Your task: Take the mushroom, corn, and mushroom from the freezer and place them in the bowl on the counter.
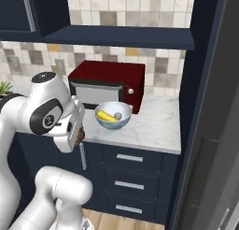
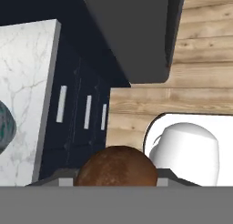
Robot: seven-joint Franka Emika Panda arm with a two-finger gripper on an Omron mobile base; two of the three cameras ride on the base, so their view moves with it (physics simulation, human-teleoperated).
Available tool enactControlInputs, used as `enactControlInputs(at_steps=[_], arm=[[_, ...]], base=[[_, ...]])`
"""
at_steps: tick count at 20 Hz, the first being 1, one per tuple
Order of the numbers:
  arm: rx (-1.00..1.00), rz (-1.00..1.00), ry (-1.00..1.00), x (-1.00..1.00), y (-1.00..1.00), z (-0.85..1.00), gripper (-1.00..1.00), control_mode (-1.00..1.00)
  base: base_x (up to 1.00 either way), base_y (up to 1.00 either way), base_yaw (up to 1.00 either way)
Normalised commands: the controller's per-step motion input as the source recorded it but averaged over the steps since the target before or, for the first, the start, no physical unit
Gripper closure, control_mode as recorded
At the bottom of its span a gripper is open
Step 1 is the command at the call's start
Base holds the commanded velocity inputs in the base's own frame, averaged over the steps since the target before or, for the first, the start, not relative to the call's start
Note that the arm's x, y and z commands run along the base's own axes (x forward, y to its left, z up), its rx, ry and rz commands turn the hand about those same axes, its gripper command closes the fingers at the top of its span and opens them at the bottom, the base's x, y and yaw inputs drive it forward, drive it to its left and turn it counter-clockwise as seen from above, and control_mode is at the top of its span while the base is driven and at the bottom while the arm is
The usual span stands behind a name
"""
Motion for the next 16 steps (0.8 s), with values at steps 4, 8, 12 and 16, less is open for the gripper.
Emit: enactControlInputs(at_steps=[4, 8, 12, 16], arm=[[0.0, 0.0, 0.0, 0.0, 0.0, 0.0, 1.0, 1.0], [0.0, 0.0, 0.0, 0.0, 0.0, 0.0, 1.0, 1.0], [0.0, 0.0, 0.0, 0.0, 0.0, 0.0, 1.0, 1.0], [0.0, 0.0, 0.0, 0.26, 0.0, 0.0, 1.0, -1.0]], base=[[0.81, 0.01, 0.0], [0.52, 0.14, 0.0], [0.39, 0.06, 0.0], [0.05, 0.0, 0.0]])
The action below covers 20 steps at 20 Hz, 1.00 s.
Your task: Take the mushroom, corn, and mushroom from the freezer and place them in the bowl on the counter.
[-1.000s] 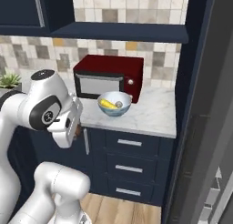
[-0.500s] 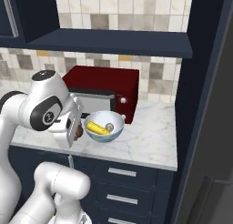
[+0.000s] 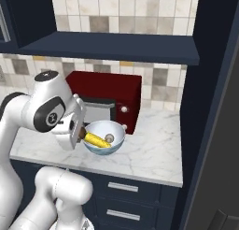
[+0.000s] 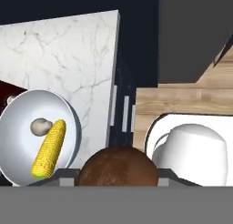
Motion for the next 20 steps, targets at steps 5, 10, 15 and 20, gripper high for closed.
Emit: enactControlInputs(at_steps=[5, 10, 15, 20], arm=[[0.02, 0.17, 0.07, 0.83, -0.08, -0.17, 1.0, -1.0], [0.02, 0.31, 0.24, 0.93, -0.23, -0.38, 1.0, -1.0], [0.01, 0.34, 0.07, 0.79, -0.07, -0.34, 1.0, -1.0], [0.0, 0.29, 0.0, 0.33, 0.0, -0.53, 1.0, -1.0]], base=[[0.0, 0.0, 0.0], [0.0, 0.0, 0.0], [0.0, 0.0, 0.0], [0.0, 0.0, 0.0]])
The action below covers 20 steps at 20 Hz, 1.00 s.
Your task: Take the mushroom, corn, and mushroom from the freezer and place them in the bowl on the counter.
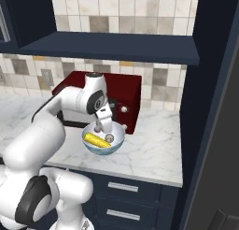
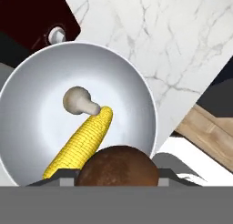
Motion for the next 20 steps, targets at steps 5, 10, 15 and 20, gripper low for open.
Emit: enactControlInputs(at_steps=[5, 10, 15, 20], arm=[[-0.03, 0.27, -0.02, 0.3, 0.0, -0.52, 1.0, -1.0], [-0.13, 0.15, 0.0, 0.54, 0.0, -0.58, 1.0, -1.0], [-0.03, 0.12, 0.0, 0.29, -0.12, -0.37, 1.0, -1.0], [0.0, 0.03, 0.0, 0.0, 0.0, -0.04, -1.0, -1.0]], base=[[0.0, 0.0, 0.0], [0.0, 0.0, 0.0], [0.0, 0.0, 0.0], [0.0, 0.0, 0.0]])
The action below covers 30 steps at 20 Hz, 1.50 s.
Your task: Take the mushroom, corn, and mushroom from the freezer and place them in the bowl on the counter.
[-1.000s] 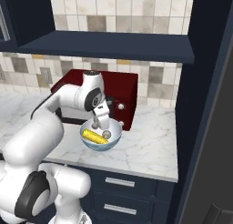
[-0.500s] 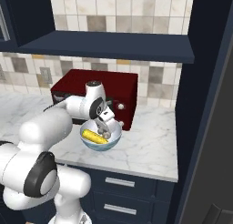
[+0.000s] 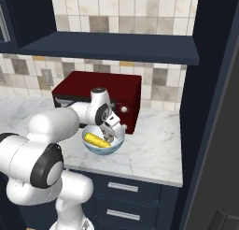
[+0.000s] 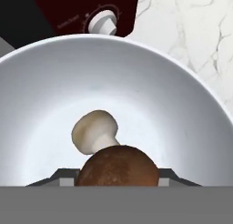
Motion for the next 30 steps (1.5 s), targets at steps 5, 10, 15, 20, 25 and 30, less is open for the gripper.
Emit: enactControlInputs(at_steps=[5, 10, 15, 20, 25, 30], arm=[[0.0, 0.0, 0.0, 0.0, 0.0, 0.0, -1.0, -1.0], [0.0, 0.0, 0.0, 0.0, 0.01, 0.0, -1.0, -1.0], [0.0, 0.0, 0.0, 0.0, 0.03, 0.07, -1.0, -1.0], [0.0, 0.0, -0.06, -0.71, 0.04, 0.48, -1.0, -1.0], [-0.01, 0.07, -0.12, -0.88, 0.35, 0.8, -1.0, -1.0], [-0.05, 0.18, -0.19, -0.65, 0.56, 1.0, -1.0, -1.0]], base=[[0.0, 0.0, 0.0], [0.0, 0.0, 0.0], [0.0, 0.0, 0.0], [0.0, 0.0, 0.0], [0.0, 0.0, 0.0], [0.0, 0.0, 0.0]])
